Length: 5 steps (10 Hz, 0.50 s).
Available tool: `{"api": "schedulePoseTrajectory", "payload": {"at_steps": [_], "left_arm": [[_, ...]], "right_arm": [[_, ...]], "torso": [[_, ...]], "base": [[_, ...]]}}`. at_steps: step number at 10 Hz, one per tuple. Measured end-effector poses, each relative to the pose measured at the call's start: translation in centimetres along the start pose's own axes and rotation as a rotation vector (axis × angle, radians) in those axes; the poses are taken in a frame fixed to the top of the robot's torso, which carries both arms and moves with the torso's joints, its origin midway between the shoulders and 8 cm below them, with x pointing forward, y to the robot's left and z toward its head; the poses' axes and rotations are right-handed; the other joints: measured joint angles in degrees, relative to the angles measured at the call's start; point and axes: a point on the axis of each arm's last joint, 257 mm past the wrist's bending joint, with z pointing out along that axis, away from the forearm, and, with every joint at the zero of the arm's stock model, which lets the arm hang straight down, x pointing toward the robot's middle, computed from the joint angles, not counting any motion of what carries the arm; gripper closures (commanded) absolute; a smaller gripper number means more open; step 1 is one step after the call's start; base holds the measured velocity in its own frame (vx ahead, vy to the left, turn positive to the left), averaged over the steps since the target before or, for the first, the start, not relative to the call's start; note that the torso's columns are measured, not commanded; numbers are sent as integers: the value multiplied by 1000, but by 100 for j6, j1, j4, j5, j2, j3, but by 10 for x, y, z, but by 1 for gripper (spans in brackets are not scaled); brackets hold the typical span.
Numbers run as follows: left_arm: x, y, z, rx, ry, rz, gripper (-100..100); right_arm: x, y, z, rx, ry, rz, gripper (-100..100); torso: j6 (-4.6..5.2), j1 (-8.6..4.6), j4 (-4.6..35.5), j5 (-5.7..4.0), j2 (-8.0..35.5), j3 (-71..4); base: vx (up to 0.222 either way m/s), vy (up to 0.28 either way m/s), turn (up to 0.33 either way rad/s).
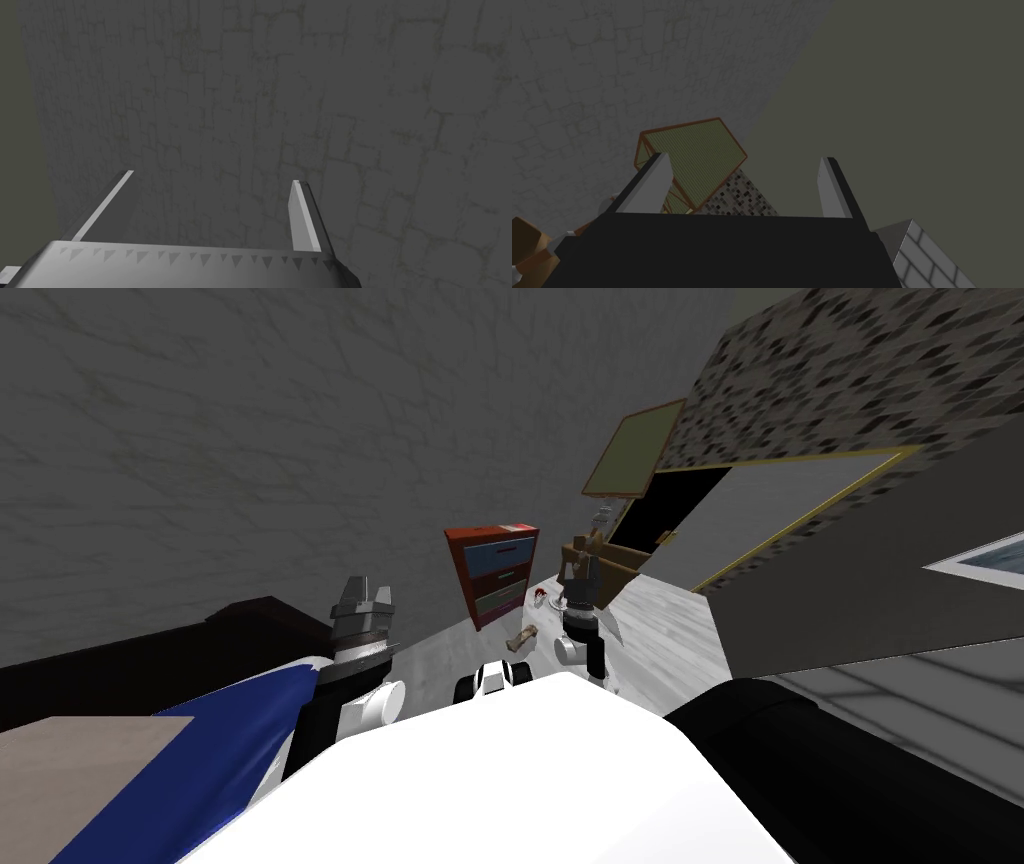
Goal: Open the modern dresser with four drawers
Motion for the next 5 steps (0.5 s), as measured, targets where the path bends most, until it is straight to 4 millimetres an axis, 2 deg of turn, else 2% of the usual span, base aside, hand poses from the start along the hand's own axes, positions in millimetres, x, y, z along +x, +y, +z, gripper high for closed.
{"api": "schedulePoseTrajectory", "payload": {"at_steps": [2, 5], "left_arm": [[3, 3, 0, -6, 31, 18, -100], [4, 11, -1, -38, 77, 47, -100]], "right_arm": [[0, 0, 0, 1, 0, 0, 0], [0, 0, 0, 1, 0, 0, 0]], "torso": [[0, -16, 242, -4, 234, -514], [0, -20, 260, -7, 241, -555]], "base": [[63, -74, 30], [161, -166, 51]]}}
